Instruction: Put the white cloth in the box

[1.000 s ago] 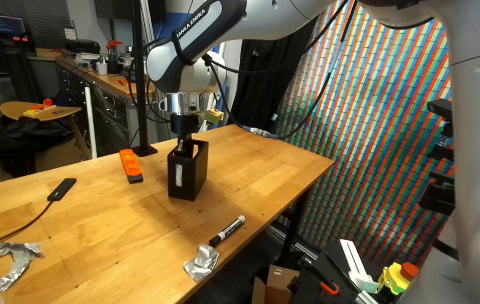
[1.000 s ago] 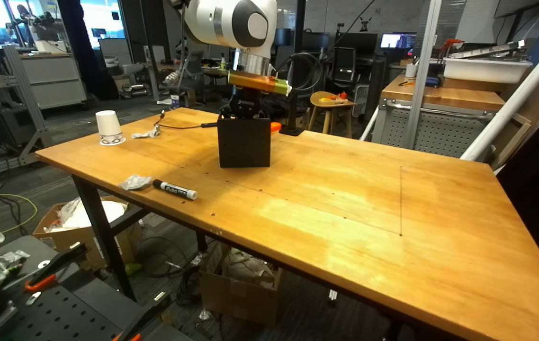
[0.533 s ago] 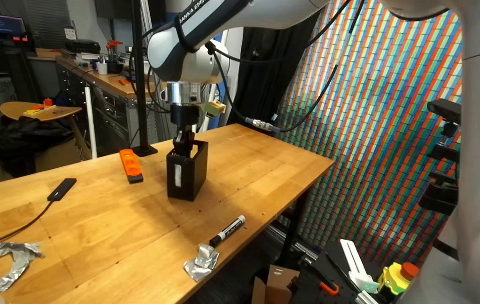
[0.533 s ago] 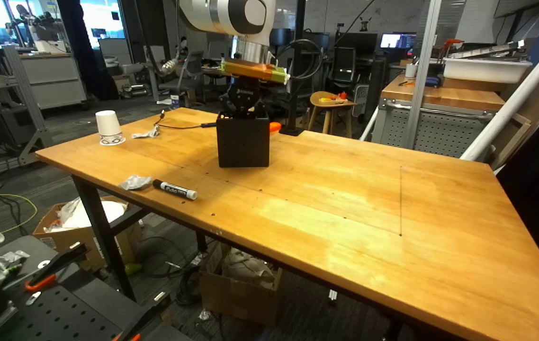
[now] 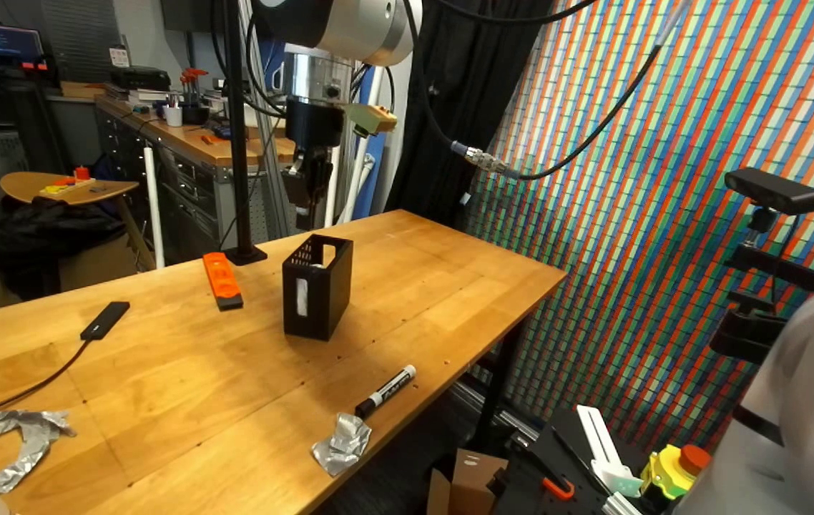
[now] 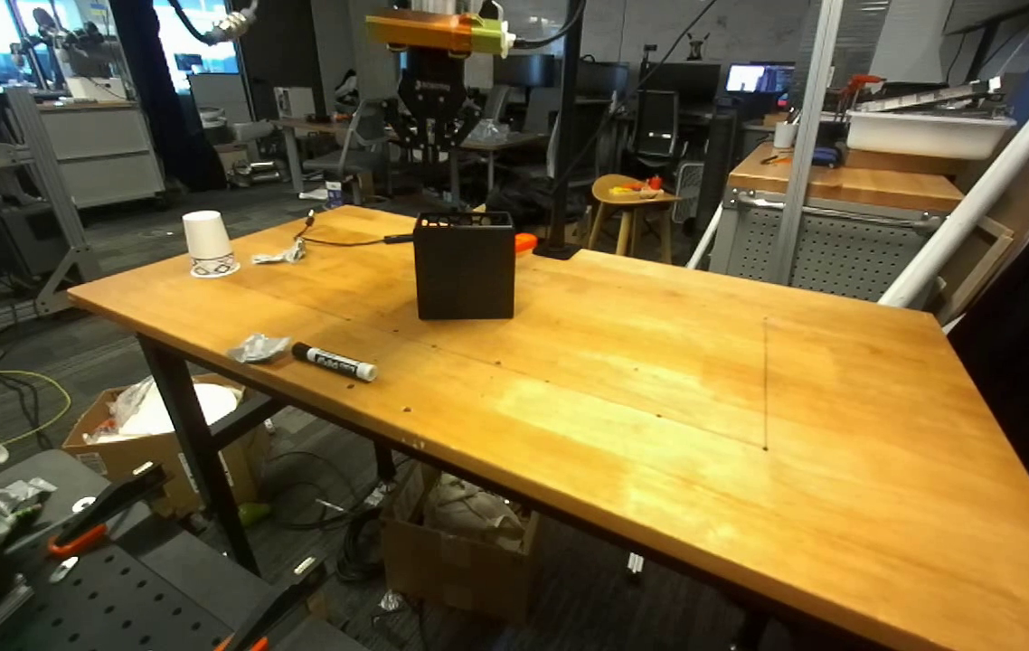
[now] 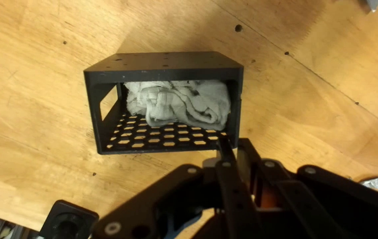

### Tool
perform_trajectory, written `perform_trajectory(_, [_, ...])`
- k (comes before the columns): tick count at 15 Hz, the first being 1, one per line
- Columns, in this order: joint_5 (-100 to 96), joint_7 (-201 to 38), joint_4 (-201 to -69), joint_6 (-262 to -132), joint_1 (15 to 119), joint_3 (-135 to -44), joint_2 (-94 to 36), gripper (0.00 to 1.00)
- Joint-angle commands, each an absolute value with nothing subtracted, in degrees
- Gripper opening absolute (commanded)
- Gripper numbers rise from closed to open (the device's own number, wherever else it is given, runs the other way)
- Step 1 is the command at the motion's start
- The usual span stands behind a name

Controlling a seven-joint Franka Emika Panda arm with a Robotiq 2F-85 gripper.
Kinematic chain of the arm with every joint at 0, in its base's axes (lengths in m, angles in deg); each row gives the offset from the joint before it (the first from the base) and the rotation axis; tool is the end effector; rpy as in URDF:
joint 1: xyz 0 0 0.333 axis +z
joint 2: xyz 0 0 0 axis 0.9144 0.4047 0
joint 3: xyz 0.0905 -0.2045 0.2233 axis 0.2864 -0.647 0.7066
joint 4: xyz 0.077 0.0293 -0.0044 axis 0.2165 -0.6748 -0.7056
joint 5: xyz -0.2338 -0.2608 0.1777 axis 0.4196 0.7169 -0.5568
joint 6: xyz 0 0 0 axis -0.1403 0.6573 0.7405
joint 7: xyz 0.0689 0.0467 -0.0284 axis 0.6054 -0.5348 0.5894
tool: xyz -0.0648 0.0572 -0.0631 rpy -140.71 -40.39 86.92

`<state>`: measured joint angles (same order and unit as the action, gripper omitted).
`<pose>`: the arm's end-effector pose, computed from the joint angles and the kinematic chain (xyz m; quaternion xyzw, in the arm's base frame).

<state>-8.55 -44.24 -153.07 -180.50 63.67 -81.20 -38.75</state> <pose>0.5856 0.0231 0.4329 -0.9583 -0.2838 -0.0161 0.0293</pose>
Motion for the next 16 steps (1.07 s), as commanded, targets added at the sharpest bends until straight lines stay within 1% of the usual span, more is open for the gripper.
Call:
perform_trajectory(1, [-8.6,-44.5,-153.7,-180.5,64.6,-82.0,-39.6,0.2])
perform_trajectory(2, [-8.6,-44.5,-154.1,-180.8,64.7,-82.0,-39.9,0.26])
perform_trajectory(3, [-8.6,-44.6,-154.4,-181.1,64.6,-82.0,-39.9,0.27])
perform_trajectory(16, [-8.6,-44.6,-154.8,-181.4,64.6,-82.1,-39.8,0.27])
